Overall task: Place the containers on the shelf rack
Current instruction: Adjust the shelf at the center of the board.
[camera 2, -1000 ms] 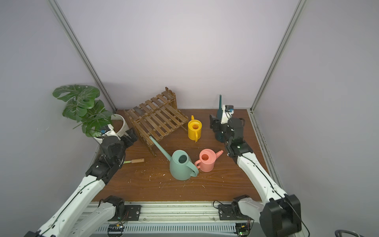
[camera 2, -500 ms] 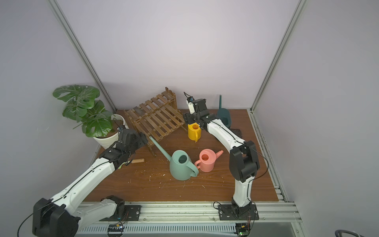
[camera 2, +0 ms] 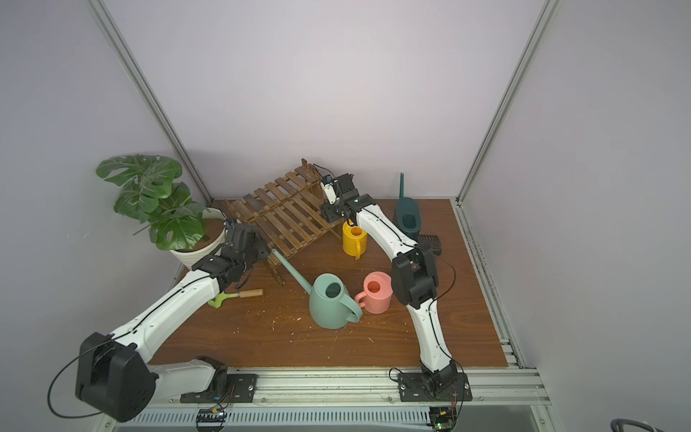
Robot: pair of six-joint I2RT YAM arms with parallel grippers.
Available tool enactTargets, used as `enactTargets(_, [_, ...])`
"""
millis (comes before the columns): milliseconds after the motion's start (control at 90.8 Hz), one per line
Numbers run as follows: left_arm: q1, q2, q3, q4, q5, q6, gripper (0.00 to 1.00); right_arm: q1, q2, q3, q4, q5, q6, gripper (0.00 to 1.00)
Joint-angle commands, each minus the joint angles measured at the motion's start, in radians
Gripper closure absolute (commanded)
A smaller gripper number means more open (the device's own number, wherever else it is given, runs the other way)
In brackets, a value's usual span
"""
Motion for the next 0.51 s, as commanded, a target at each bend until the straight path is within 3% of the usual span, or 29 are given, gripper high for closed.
enactTargets(0, [0.001, 0.038, 0.033, -0.020, 0.038, 0.028, 0.48, 0.013, 0.006, 0.011, -0.037, 0.022, -0.003, 0.35])
enactTargets(495, [0.077, 0.101, 0.041, -0.011, 0.122, 0.080, 0.72, 0.043, -0.102, -0.171, 0.057, 0.041, 0.061, 0.55])
